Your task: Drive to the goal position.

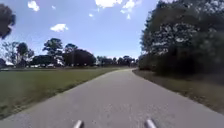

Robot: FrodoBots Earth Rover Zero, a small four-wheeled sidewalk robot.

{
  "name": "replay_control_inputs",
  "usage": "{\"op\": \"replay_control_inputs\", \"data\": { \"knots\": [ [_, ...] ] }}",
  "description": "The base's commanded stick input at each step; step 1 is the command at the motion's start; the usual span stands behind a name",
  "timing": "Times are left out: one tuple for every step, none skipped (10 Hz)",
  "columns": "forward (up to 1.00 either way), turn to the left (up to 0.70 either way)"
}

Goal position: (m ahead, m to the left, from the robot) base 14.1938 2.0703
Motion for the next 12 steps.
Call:
{"op": "replay_control_inputs", "data": {
  "knots": [
    [0.5,0.02],
    [0.5,0.13],
    [0.5,0.17],
    [0.5,0.02],
    [0.5,0.0],
    [0.5,0.0],
    [0.5,0.0],
    [0.5,0.0],
    [0.5,0.0],
    [0.5,0.0],
    [0.5,0.0],
    [0.5,-0.25]
  ]
}}
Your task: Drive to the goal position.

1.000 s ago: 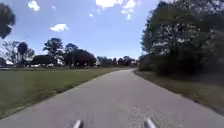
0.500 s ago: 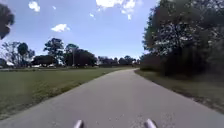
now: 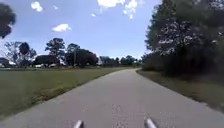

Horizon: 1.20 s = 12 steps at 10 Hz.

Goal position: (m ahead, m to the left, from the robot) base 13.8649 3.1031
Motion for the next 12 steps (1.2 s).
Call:
{"op": "replay_control_inputs", "data": {
  "knots": [
    [0.5,-0.25],
    [0.5,-0.21],
    [0.5,-0.1],
    [0.5,0.0],
    [0.5,0.0],
    [0.5,0.0],
    [0.5,0.0],
    [0.5,0.0],
    [0.5,0.0],
    [0.5,0.0],
    [0.5,0.0],
    [0.5,0.0]
  ]
}}
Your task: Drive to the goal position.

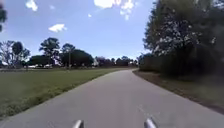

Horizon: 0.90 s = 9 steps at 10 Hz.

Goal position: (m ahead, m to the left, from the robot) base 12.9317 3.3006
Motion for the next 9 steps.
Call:
{"op": "replay_control_inputs", "data": {
  "knots": [
    [0.5,0.0],
    [0.5,0.0],
    [0.5,0.0],
    [0.5,0.0],
    [0.5,0.0],
    [0.5,0.0],
    [0.5,0.0],
    [0.5,0.0],
    [0.5,0.0]
  ]
}}
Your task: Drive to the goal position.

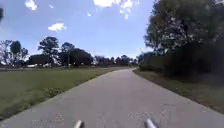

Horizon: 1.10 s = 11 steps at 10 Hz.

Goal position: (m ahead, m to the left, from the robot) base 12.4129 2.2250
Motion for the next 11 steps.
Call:
{"op": "replay_control_inputs", "data": {
  "knots": [
    [0.5,0.0],
    [0.5,0.0],
    [0.5,0.0],
    [0.5,0.0],
    [0.5,0.0],
    [0.5,0.0],
    [0.5,0.0],
    [0.5,0.0],
    [0.5,0.0],
    [0.5,0.0],
    [0.5,0.0]
  ]
}}
